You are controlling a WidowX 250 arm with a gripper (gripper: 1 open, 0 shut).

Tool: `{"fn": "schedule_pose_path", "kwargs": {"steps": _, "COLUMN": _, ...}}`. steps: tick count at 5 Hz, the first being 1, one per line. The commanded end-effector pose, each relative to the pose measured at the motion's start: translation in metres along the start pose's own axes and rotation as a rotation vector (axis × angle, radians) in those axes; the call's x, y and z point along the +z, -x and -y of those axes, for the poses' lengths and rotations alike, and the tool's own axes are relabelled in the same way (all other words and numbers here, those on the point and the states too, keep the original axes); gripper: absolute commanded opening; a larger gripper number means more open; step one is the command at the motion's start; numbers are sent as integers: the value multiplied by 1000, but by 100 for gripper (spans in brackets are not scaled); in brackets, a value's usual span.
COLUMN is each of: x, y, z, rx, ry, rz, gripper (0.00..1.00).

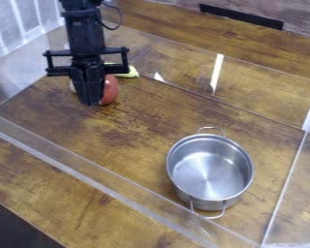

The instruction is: Put the mushroom in the silver pot

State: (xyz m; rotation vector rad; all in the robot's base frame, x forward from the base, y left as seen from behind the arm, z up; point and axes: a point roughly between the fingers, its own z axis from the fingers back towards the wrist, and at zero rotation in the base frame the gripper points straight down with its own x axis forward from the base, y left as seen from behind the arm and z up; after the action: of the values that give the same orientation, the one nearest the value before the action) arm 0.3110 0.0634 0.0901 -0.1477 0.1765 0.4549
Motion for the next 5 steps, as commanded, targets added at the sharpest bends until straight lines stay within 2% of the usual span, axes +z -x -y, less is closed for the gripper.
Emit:
{"fn": "schedule_pose_path", "kwargs": {"steps": 1, "x": 42, "y": 3, "z": -1, "rx": 10, "ry": 46, "rz": 105, "gripper": 0}}
{"fn": "schedule_pose_path", "kwargs": {"steps": 3, "x": 48, "y": 8, "z": 1, "rx": 66, "ry": 88, "rz": 96, "gripper": 0}}
{"fn": "schedule_pose_path", "kwargs": {"steps": 5, "x": 63, "y": 34, "z": 68, "rx": -156, "ry": 80, "rz": 77, "gripper": 0}}
